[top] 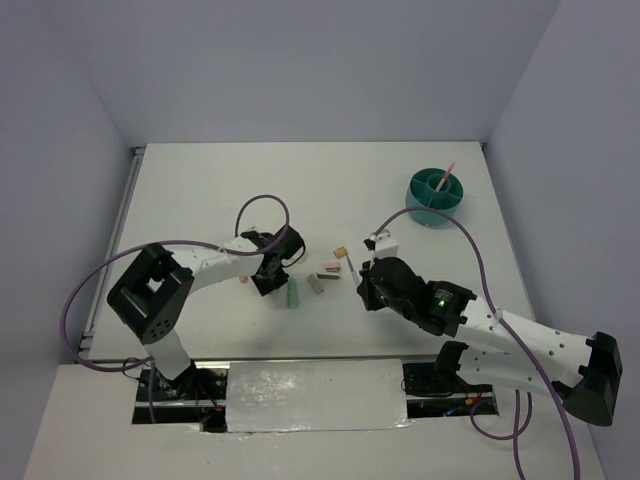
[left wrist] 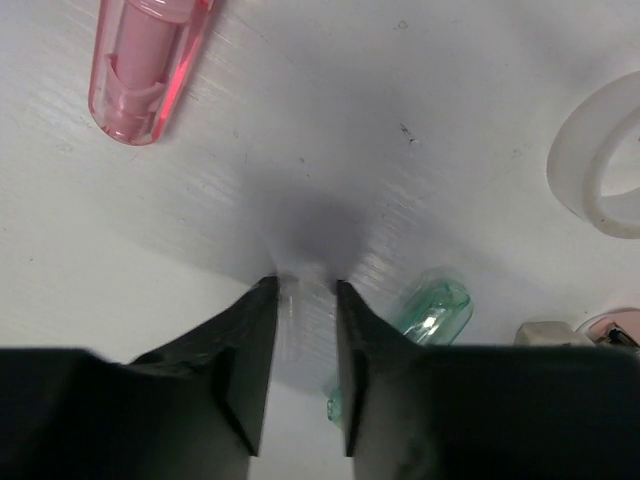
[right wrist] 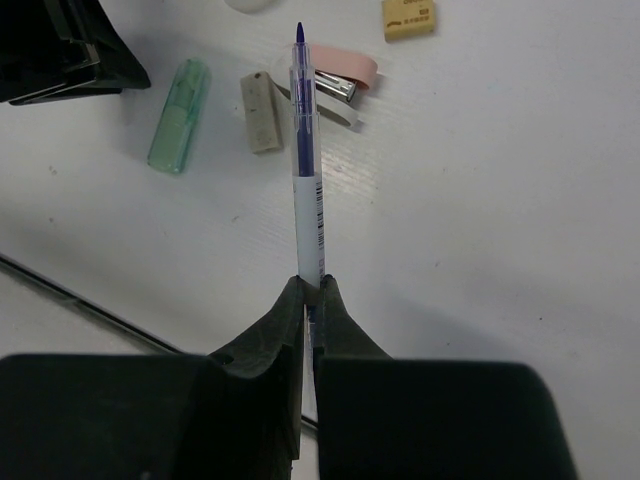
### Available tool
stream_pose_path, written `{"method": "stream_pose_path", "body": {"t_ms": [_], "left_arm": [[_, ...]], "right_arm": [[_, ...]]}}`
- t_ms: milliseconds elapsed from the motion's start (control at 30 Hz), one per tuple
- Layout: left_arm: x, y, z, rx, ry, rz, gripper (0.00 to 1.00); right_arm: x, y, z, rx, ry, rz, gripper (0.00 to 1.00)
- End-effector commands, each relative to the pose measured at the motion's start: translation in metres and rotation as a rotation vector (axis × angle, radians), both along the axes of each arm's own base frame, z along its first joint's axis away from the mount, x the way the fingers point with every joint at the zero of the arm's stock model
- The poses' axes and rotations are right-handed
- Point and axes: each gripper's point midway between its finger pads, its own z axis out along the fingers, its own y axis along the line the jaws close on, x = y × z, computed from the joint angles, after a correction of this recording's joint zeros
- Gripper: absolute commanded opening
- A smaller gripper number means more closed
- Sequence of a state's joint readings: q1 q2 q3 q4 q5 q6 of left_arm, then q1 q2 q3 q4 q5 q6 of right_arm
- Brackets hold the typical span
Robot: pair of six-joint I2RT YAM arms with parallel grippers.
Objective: Sort the stationery into containers
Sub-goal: Close the pen cap on the pen.
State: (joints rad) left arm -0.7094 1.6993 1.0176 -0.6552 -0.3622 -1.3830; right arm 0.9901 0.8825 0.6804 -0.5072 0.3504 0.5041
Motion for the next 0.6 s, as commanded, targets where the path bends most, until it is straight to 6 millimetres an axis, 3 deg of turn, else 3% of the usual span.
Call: {"method": "stream_pose_path", "body": {"t_ms": [0,67,167,233,400,433,533,567], "left_arm": [[-0.009,0.002,-0.010,0.025,0.037,-0.016,0.38],[-0.010,0.002,-0.012,0.019,0.040,-0.016,0.31],[-0.015,0.002,-0.018,0.006,0.052,-0.020,0.07],[-0.017,0.002,-0.022,-0.004,0.052,-0.025,0.00],[-0.016,-0.002,-0.014,-0.041,0.014,-0.079,0.00],[-0.015,-0.001,-0.009,-0.042,0.000,-0.090,0.00],[-0.009,0.004,0.019,-0.059,-0.106,-0.094,0.00],[-0.003,0.003,0.041,-0.101,-0.185,-0.096,0.00]], "right_arm": [[0.004,0.004,0.009,0.047,-0.034,-0.001,0.00],[0.003,0.003,0.006,0.039,-0.027,0.000,0.00],[0.000,0.008,0.006,0.057,-0.022,0.025,0.00],[-0.001,0.009,0.006,0.065,-0.023,0.031,0.00],[-0.007,0.021,0.005,0.110,-0.014,0.098,0.00],[-0.011,0.032,0.012,0.164,-0.018,0.141,0.00],[-0.020,0.052,0.017,0.271,-0.021,0.228,0.00],[-0.020,0.055,0.016,0.288,-0.018,0.230,0.00]]}}
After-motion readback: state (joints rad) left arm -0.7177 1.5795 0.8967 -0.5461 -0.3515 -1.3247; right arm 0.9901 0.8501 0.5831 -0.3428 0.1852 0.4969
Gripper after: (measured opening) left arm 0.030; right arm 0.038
